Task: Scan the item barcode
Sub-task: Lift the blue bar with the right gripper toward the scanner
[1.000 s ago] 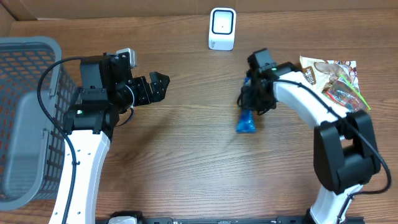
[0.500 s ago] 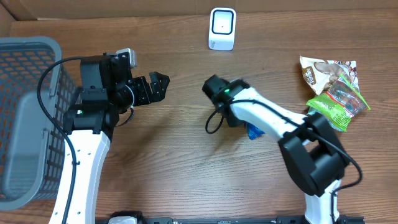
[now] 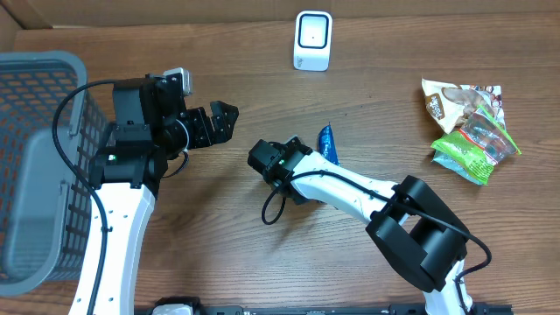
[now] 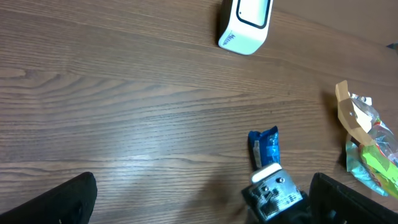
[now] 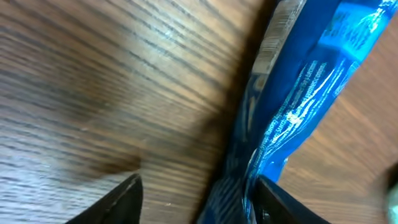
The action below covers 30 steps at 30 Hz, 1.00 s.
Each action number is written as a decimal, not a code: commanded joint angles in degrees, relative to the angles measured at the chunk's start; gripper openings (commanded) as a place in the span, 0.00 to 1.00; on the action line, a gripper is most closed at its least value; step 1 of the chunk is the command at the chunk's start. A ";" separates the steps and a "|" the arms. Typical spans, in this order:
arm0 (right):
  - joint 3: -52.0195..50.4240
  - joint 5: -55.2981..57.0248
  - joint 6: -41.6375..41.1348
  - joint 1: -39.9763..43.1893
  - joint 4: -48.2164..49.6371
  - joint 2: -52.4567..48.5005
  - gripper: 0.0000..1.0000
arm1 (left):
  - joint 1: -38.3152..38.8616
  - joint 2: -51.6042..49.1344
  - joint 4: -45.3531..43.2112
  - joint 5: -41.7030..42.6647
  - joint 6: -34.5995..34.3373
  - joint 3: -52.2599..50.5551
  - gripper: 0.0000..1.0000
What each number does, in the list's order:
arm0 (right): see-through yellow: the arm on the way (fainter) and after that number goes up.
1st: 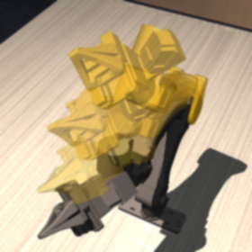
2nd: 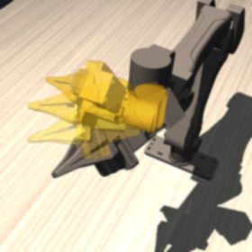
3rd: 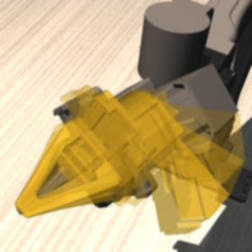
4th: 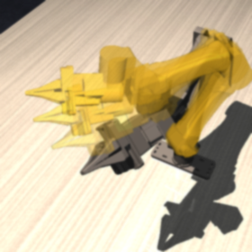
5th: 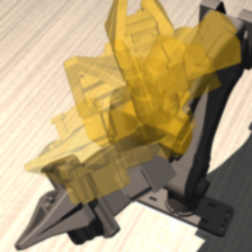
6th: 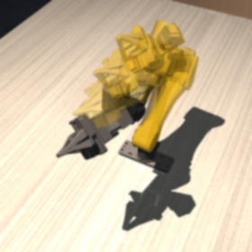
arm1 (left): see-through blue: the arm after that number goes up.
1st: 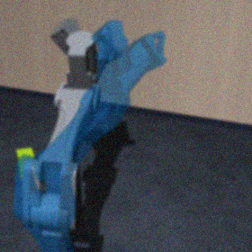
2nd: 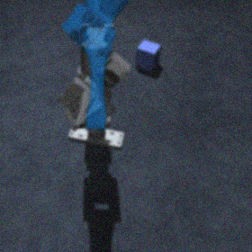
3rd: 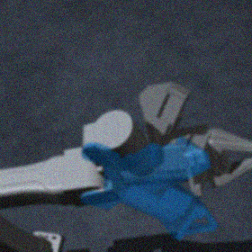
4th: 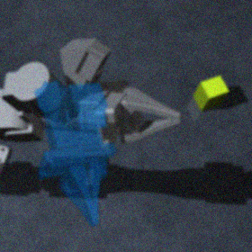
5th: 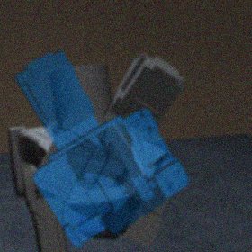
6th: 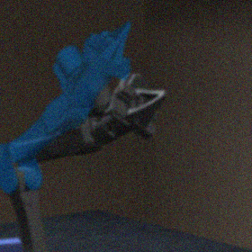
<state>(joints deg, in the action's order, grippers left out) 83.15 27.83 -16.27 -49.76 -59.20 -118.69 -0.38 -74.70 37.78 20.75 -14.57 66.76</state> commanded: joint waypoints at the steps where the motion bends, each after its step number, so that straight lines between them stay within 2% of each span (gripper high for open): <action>1: 2.67 -5.57 -0.68 0.96 -0.92 1.01 0.61 | 0.13 -0.20 -0.04 -0.22 1.09 0.68 1.00; 5: 6.93 -12.17 -0.61 4.59 -1.75 4.90 0.63 | 0.13 -0.20 -0.04 -0.22 1.09 0.68 1.00; 9: 10.73 -17.25 -0.61 11.89 -1.38 10.12 0.74 | 0.13 -0.20 -0.04 -0.22 1.09 0.68 1.00; 12: 11.10 -22.91 0.11 19.10 -0.76 11.82 0.77 | 0.13 -0.20 -0.04 -0.22 1.09 0.68 1.00; 16: 9.09 -40.61 7.39 28.52 0.20 11.06 0.75 | 0.13 -0.20 -0.04 -0.22 1.09 0.68 1.00; 19: 5.20 -51.19 10.58 32.65 2.60 10.05 0.75 | 0.15 -0.20 -0.04 -0.20 1.09 0.68 1.00; 25: -3.15 -59.95 10.54 33.86 8.26 7.76 0.75 | 0.13 -0.20 -0.04 -0.22 1.09 0.68 1.00; 30: -7.72 -60.94 8.35 33.70 12.61 7.63 0.75 | 0.13 -0.20 -0.04 -0.22 1.09 0.68 1.00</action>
<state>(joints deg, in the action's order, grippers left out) 77.10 -28.73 -7.25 -15.90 -48.21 -111.44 -0.38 -74.70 37.78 20.75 -14.57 66.76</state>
